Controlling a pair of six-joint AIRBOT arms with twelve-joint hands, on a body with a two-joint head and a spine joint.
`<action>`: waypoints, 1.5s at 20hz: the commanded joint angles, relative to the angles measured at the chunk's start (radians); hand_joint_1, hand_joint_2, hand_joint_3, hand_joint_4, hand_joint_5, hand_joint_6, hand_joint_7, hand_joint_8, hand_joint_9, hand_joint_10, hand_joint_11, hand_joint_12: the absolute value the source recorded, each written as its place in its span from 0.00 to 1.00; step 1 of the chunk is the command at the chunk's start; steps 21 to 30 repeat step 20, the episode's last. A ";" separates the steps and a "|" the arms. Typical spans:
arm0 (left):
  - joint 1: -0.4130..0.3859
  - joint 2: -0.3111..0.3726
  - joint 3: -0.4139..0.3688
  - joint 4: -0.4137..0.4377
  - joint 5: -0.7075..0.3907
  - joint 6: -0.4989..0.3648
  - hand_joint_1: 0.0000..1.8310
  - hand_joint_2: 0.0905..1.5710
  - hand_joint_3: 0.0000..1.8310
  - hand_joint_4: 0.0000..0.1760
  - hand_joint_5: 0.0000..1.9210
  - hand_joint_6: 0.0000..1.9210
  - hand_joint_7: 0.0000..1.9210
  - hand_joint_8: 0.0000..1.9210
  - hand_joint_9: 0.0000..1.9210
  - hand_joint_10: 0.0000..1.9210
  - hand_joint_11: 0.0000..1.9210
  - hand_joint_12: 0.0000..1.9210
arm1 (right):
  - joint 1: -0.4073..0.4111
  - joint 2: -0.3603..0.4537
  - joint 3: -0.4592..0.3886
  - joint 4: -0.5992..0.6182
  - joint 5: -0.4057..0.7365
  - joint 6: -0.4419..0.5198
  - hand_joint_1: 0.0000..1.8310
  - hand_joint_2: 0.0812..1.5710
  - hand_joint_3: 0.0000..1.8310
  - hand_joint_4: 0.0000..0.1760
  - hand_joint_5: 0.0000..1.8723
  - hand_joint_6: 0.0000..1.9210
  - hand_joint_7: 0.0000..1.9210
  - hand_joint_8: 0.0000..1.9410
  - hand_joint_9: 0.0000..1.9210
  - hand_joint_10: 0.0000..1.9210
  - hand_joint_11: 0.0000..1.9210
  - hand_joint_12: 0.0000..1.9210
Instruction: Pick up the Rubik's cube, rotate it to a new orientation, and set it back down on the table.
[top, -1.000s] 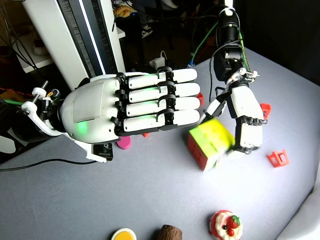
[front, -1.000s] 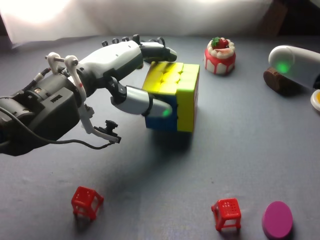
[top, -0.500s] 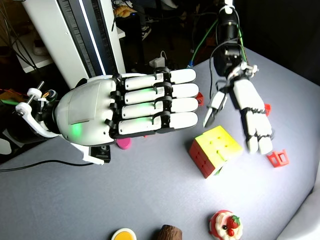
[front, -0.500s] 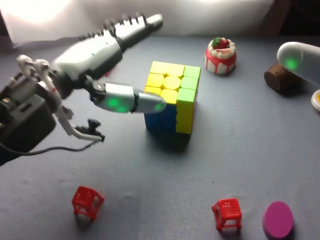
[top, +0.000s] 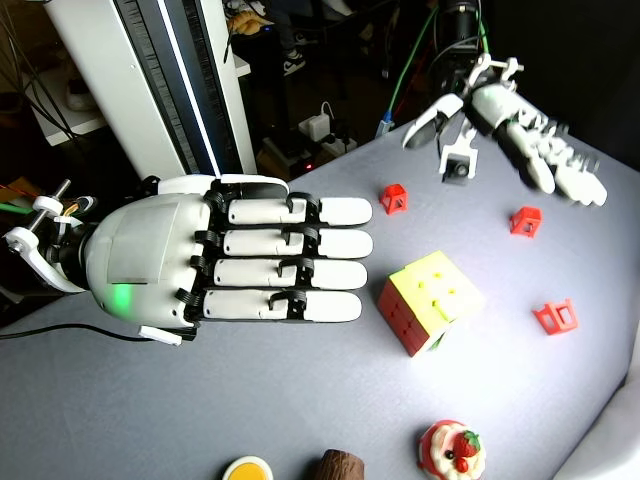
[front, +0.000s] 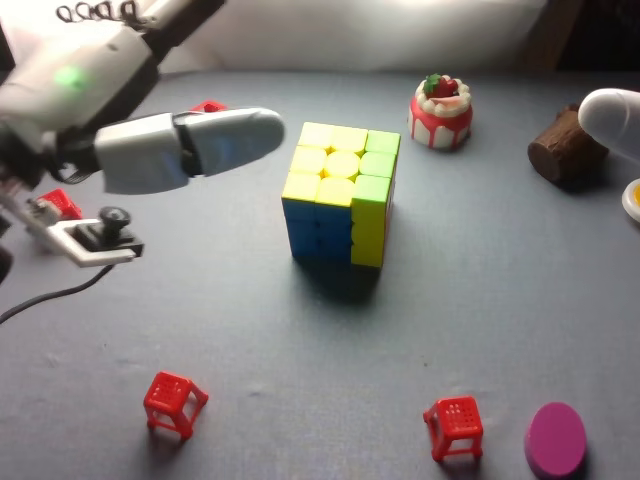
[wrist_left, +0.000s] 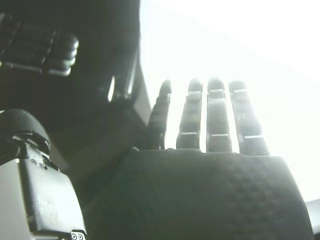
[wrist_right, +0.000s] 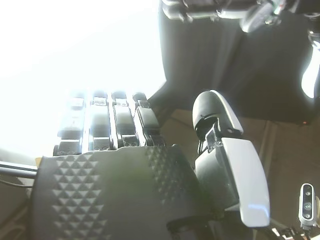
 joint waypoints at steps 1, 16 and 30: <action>0.000 0.013 -0.006 -0.014 -0.167 0.000 0.00 0.61 0.02 0.46 0.00 0.00 0.00 0.00 0.00 0.00 0.00 0.00 | 0.009 0.010 -0.007 0.030 0.125 0.006 0.00 0.83 0.00 0.00 0.00 0.00 0.00 0.00 0.00 0.00 0.00 0.00; 0.129 0.106 -0.084 -0.075 -0.376 0.070 0.03 0.65 0.00 0.98 0.00 0.00 0.00 0.00 0.00 0.00 0.00 0.00 | -0.058 0.072 -0.056 0.121 0.232 0.006 0.04 0.83 0.00 0.00 0.00 0.00 0.00 0.00 0.00 0.00 0.00 0.00; 0.156 0.114 -0.095 -0.093 -0.445 0.075 0.00 0.60 0.00 0.49 0.00 0.00 0.00 0.00 0.00 0.00 0.00 0.00 | -0.064 0.109 -0.093 0.131 0.301 0.006 0.03 0.83 0.00 0.00 0.00 0.00 0.00 0.00 0.00 0.00 0.00 0.00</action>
